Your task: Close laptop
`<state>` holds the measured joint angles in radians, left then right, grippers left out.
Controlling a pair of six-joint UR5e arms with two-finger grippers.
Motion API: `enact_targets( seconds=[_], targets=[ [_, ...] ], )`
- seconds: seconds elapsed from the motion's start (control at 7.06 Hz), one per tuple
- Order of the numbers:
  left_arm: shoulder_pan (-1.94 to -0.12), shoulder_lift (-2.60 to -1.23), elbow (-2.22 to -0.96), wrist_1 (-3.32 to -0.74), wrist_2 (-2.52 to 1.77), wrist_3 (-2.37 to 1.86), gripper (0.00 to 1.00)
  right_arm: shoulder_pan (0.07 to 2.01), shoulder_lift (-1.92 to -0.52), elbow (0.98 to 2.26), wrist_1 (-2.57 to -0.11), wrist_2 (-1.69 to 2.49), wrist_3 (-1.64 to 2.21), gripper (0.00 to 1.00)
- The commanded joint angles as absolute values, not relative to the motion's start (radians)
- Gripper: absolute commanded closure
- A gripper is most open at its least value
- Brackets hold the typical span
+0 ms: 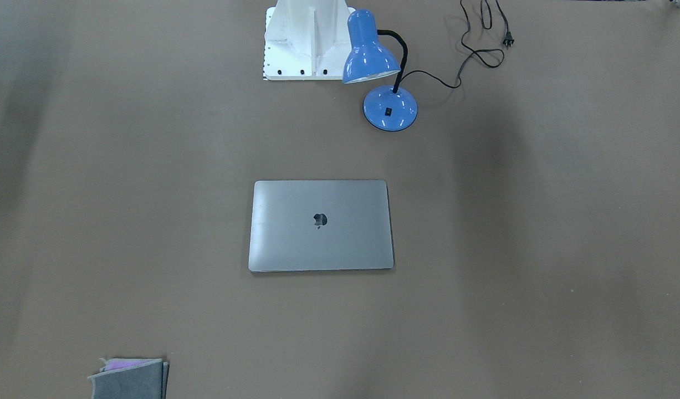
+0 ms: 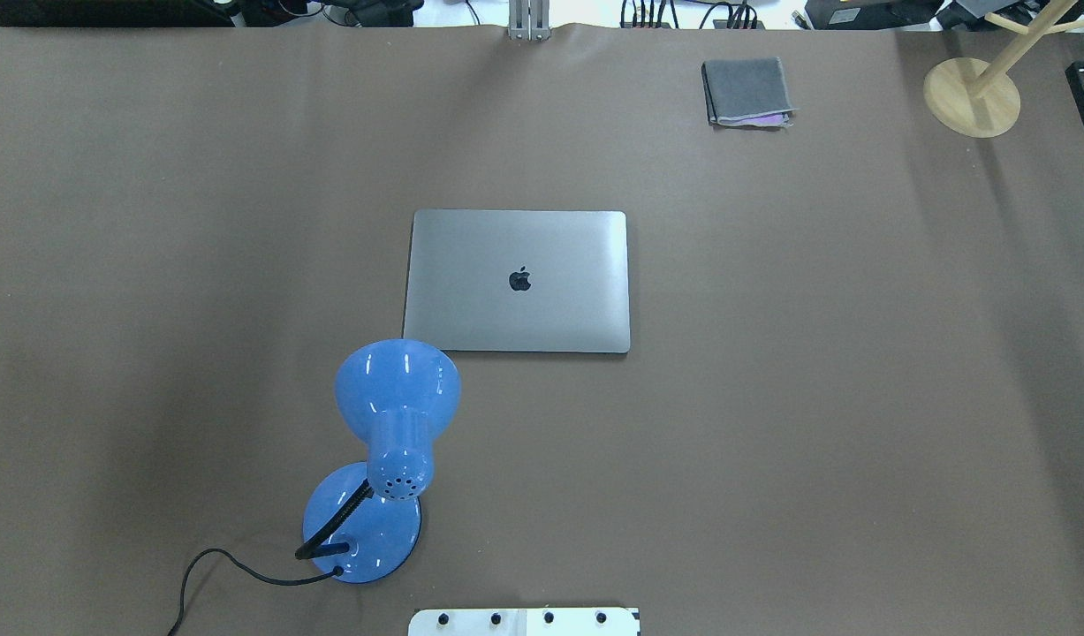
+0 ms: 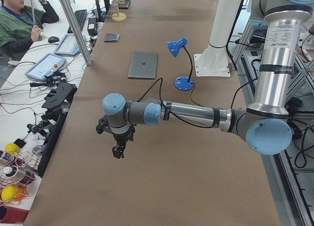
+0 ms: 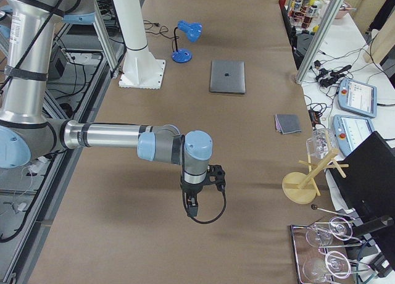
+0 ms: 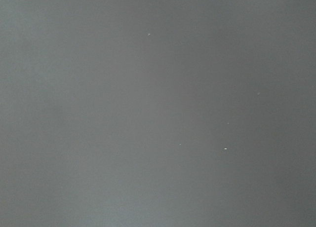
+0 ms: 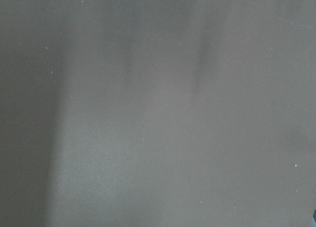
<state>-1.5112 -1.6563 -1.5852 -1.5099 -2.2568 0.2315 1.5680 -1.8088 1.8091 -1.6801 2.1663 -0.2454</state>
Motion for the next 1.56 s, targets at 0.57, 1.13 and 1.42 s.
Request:
enact_targets(
  seconds=[0.57,1.13,1.42],
  targets=[
    [-1.523,-1.517,-1.775,-1.52,-2.293,0.221,0.02,1.569,-1.821,1.806,-1.677,2.261,-0.256,0.0],
    [-1.523,-1.516,-1.761,-1.52,-2.287,0.218,0.02,1.569,-1.841,1.801,-1.677,2.26,-0.255,0.0],
    [-1.523,-1.514,-1.763,-1.52,-2.286,0.219,0.02,1.569,-1.842,1.802,-1.677,2.263,-0.256,0.0]
  ],
)
